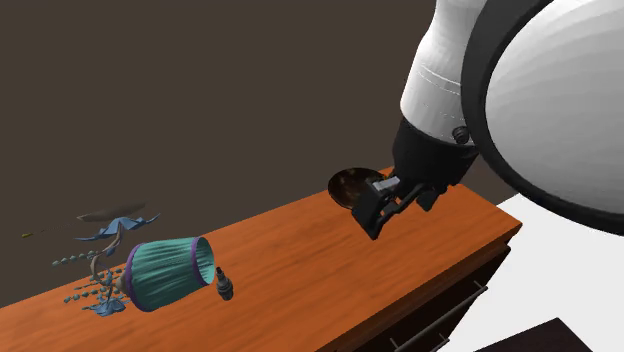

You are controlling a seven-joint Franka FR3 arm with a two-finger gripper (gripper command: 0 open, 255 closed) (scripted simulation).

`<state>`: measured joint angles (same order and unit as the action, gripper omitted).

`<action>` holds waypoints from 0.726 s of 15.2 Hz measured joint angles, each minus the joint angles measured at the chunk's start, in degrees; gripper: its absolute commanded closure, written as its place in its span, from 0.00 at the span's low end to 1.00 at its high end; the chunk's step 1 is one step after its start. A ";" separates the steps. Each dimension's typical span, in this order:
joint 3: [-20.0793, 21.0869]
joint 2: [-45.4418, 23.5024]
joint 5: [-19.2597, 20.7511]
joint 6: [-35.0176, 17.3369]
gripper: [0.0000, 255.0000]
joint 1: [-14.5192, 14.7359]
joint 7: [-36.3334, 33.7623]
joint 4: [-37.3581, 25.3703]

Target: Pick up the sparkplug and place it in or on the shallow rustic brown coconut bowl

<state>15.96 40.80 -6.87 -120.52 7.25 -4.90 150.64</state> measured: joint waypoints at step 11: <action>15.13 -17.74 3.67 -29.05 0.00 -1.33 -10.19 2.32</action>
<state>31.09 23.06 -3.20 -149.57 5.92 -15.09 152.96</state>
